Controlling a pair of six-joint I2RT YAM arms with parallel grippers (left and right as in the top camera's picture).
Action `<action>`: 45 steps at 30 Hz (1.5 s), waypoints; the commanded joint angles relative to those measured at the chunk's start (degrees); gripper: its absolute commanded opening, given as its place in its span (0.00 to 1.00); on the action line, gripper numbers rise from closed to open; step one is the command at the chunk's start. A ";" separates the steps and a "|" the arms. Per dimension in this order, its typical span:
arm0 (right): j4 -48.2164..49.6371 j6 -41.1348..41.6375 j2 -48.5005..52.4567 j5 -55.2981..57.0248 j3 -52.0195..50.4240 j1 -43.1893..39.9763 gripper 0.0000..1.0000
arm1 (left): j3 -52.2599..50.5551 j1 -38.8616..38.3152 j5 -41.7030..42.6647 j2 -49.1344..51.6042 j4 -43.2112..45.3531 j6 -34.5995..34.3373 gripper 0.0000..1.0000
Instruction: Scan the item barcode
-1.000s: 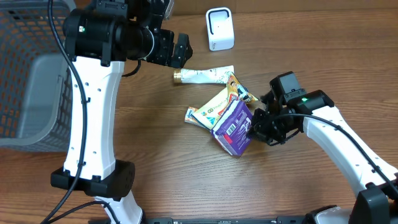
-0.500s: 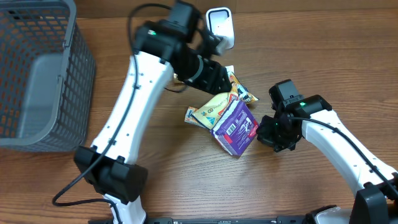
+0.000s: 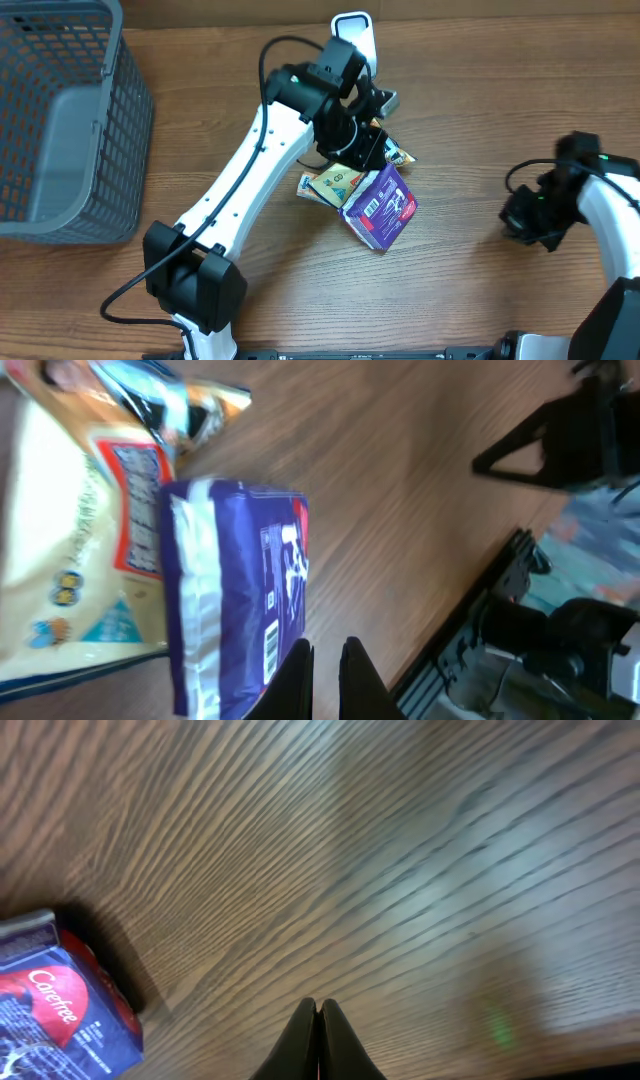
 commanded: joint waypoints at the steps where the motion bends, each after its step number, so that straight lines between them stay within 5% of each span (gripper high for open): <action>1: -0.11 -3.63 -1.22 -3.34 -0.24 -1.29 0.04 | -5.57 -1.84 5.86 -0.28 2.71 -0.48 0.04; 9: -1.14 -3.63 -1.22 -3.54 -0.24 -1.16 0.04 | -18.18 -4.83 9.81 -0.28 15.13 -7.43 0.04; 26: -4.17 -4.55 -1.22 -7.04 -0.24 -1.05 0.08 | -29.94 7.69 -1.81 -0.28 17.55 -8.52 0.04; 28: -5.44 -11.37 -1.22 -14.73 -0.24 -0.48 0.24 | -31.85 7.67 -0.20 -0.28 19.21 -8.52 0.04; 32: -7.48 -26.25 -1.22 -30.40 -0.24 0.13 0.92 | -32.72 7.63 -0.04 -0.28 20.48 -8.50 0.04; 33: -6.38 -27.12 -1.22 -30.49 -0.26 0.13 0.98 | -32.72 7.65 -0.09 -0.28 20.76 -8.48 0.04; 39: 6.64 -27.43 -1.22 -35.82 -4.26 5.29 1.00 | -32.72 7.69 -0.04 -0.28 20.98 -8.52 0.04; 45: 25.73 -19.32 -1.22 -36.52 -8.66 17.25 1.00 | -32.61 7.72 -0.02 -0.31 21.03 -9.03 0.04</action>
